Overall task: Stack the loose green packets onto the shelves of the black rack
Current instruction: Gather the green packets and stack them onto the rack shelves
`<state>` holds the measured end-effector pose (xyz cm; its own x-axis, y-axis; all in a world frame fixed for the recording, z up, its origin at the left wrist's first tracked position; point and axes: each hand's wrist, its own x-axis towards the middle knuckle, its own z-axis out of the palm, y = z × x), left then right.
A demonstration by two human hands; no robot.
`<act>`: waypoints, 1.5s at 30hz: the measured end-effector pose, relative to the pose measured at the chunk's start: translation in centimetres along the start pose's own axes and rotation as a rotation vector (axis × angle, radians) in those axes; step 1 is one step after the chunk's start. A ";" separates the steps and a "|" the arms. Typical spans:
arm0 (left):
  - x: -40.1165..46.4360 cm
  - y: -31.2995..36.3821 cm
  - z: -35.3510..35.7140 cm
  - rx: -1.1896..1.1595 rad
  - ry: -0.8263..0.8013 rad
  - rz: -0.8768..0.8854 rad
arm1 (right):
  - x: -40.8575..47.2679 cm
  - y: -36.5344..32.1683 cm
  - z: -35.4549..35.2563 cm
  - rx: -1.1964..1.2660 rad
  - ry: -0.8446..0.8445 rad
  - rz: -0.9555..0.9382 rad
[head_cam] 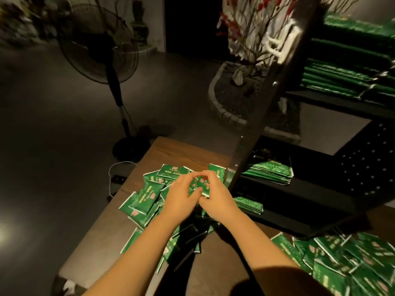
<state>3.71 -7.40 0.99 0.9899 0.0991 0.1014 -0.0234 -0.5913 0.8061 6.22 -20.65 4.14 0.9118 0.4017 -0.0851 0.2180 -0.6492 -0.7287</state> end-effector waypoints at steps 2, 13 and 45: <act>-0.3 -2.6 -0.6 0.203 -0.152 -0.095 | 1.1 1.2 1.4 -0.126 -0.167 0.005; -3.9 -10.0 -0.2 0.477 -0.497 -0.657 | 7.9 4.9 5.6 -0.359 -0.431 0.389; -7.7 -17.7 3.4 0.653 -0.106 -0.256 | 8.3 8.7 11.0 -0.542 -0.487 0.235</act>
<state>-2.98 -0.42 -15.99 0.9620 0.2407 -0.1286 0.2680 -0.9220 0.2793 11.86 -15.80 -10.40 0.7262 0.3718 -0.5782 0.2924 -0.9283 -0.2297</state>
